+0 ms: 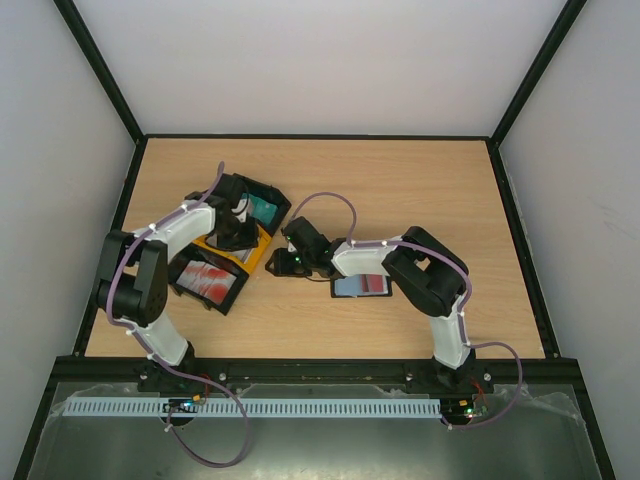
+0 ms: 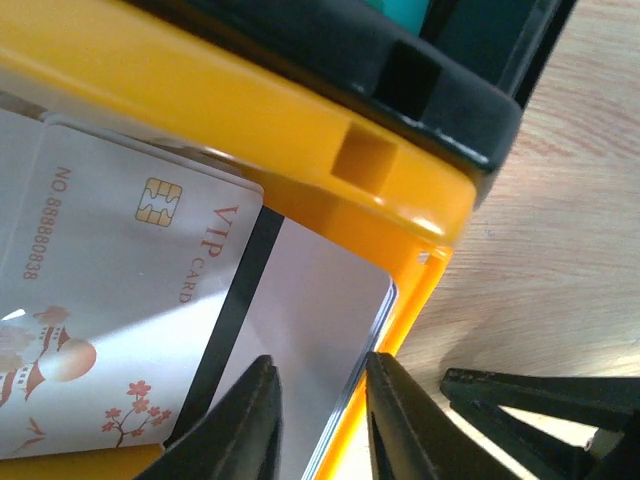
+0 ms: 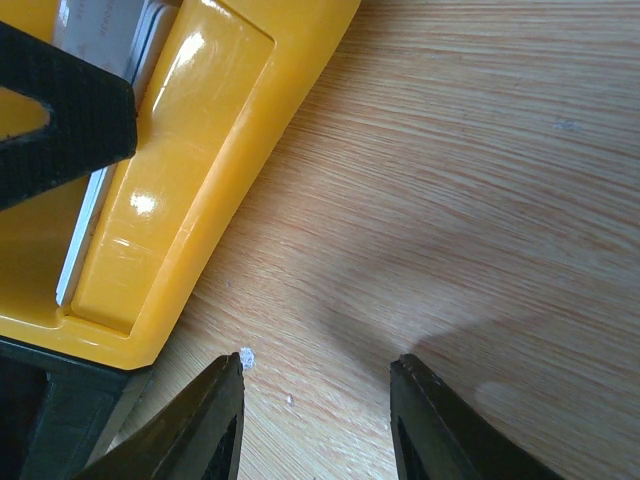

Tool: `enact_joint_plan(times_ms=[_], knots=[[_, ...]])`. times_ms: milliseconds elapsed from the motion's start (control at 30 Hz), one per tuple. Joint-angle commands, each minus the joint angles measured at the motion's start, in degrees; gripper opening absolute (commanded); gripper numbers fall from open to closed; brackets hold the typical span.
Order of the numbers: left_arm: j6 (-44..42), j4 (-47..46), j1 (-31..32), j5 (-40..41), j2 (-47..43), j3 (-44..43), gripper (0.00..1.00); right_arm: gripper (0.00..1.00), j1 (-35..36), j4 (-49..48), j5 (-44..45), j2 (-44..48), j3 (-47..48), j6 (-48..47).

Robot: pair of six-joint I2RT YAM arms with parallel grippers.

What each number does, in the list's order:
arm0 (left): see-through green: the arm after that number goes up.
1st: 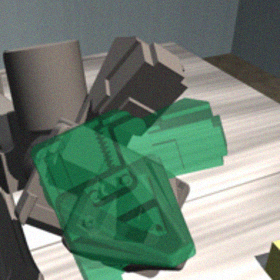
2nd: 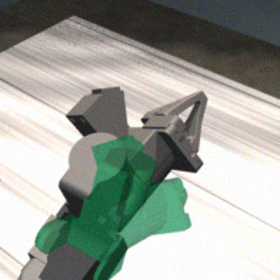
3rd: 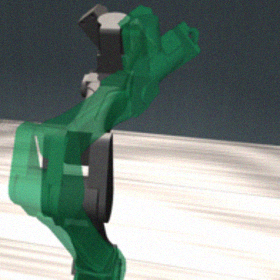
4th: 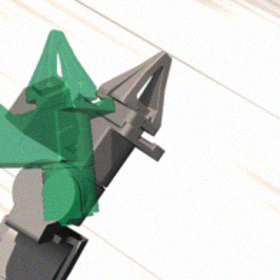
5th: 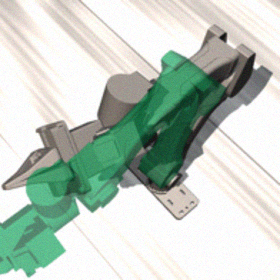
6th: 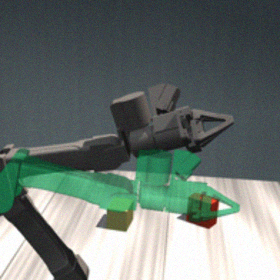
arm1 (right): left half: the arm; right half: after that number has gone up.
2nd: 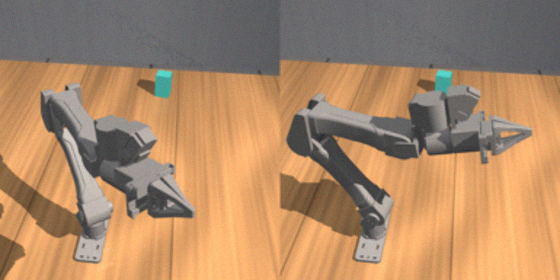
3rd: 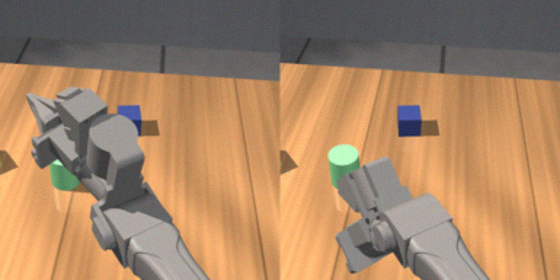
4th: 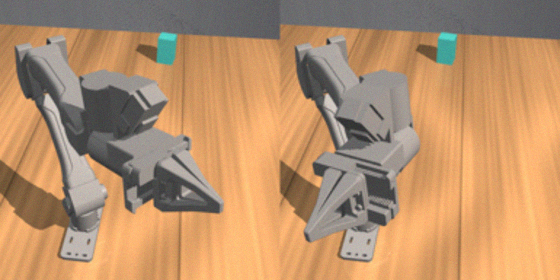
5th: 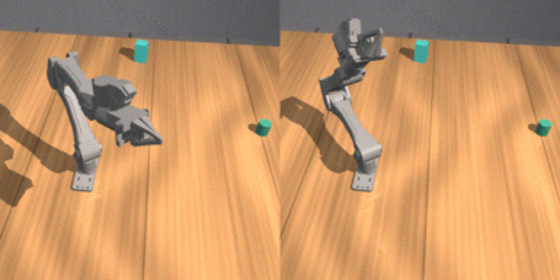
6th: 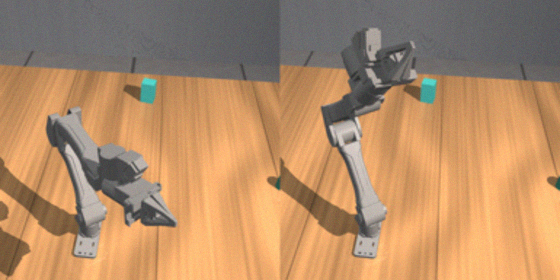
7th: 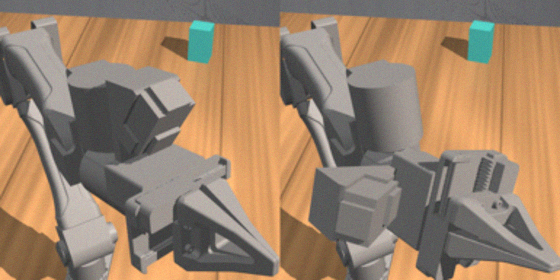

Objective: Put the credit cards into the card holder
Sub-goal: Pick up the credit card from the storage box.

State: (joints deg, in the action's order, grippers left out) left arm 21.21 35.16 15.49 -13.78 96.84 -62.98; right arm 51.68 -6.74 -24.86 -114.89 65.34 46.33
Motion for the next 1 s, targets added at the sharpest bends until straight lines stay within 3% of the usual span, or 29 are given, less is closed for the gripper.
enact_joint_plan(times_ms=[0, 233, 467, 700, 967], knots=[[-0.4, 2.3, 0.3, 1.6, 0.6, -0.3, 0.29, 0.4, 0.3, 0.7, 1.5, 0.2, -1.0, 0.1], [-1.7, 1.9, 1.2, 1.9, 0.3, -0.9, 0.54, 0.41, 0.3, 0.5, 1.5, 0.3, -1.3, 0.2], [-3.5, 1.3, 2.7, 2.5, 3.4, -0.9, 0.63, 0.41, 0.3, 0.3, 1.7, 0.5, -2.0, 0.3], [-3.6, 3.5, 3.8, 1.9, 3.0, -2.9, 0.47, 0.4, 0.3, 0.1, 2.1, 0.9, -2.6, 0.6], [-3.7, 5.0, 3.8, 1.1, 1.7, -3.6, 0.41, 0.4, 0.3, -0.3, 1.9, 0.7, -2.5, 0.9]])
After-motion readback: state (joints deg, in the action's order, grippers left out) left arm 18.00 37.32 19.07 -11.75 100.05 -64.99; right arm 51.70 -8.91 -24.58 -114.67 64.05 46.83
